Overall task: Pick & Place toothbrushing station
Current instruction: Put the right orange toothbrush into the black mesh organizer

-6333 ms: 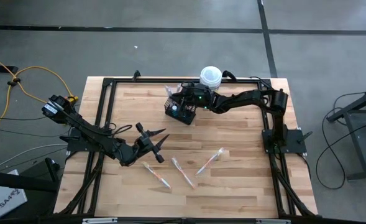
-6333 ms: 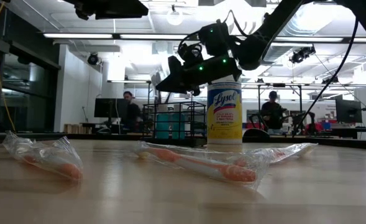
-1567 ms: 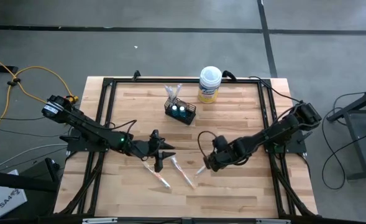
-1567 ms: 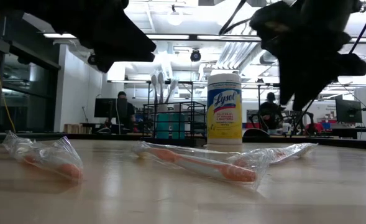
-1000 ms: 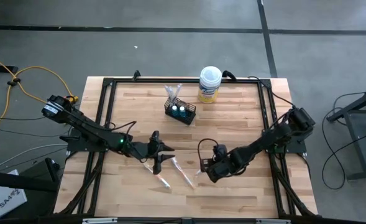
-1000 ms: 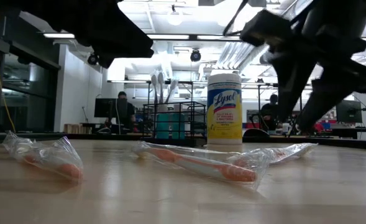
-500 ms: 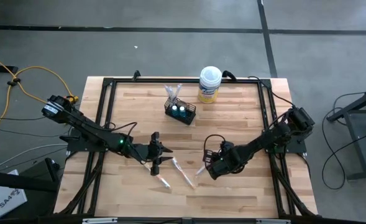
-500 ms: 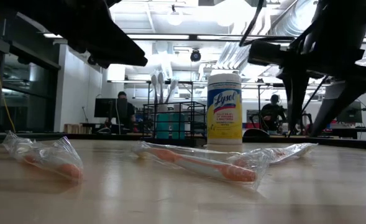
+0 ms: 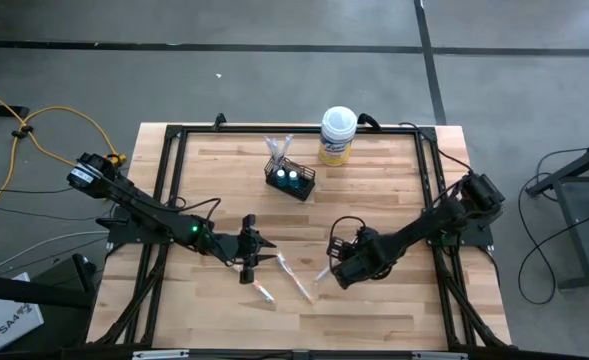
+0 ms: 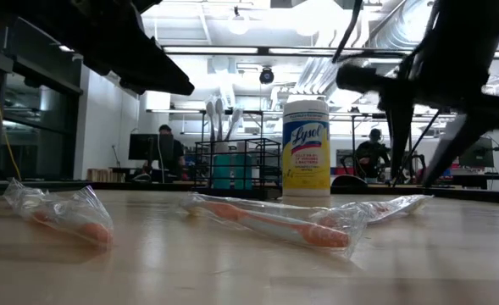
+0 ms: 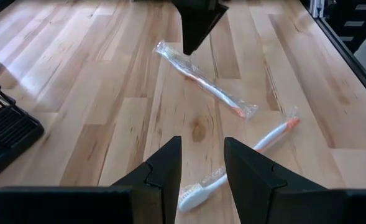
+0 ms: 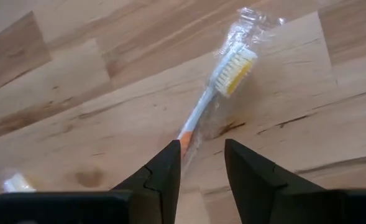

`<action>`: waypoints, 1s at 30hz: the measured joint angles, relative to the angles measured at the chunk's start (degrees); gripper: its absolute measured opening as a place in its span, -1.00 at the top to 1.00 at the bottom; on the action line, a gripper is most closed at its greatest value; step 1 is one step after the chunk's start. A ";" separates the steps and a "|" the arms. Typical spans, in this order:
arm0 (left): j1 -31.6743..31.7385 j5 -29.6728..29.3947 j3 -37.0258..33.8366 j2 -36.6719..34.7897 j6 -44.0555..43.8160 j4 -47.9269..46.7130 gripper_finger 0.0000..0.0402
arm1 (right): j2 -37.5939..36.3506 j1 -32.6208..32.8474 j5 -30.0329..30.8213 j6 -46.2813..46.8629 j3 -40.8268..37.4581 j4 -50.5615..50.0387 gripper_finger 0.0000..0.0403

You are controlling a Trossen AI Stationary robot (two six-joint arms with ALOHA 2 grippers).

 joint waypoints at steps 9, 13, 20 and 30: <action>0.00 0.00 0.00 0.00 0.01 -0.76 0.42 | 5.41 -0.37 -0.68 0.57 0.07 2.03 0.42; 0.00 0.02 0.00 0.00 0.00 -0.98 0.42 | 5.48 -0.85 -0.27 0.71 0.07 1.84 0.42; 0.00 0.07 0.00 0.00 0.01 -1.19 0.42 | 5.61 -2.35 1.63 -1.21 0.04 1.93 0.42; 0.00 2.65 0.00 0.00 0.01 -1.25 0.42 | 5.85 -4.23 8.97 -5.99 -0.11 4.02 0.57</action>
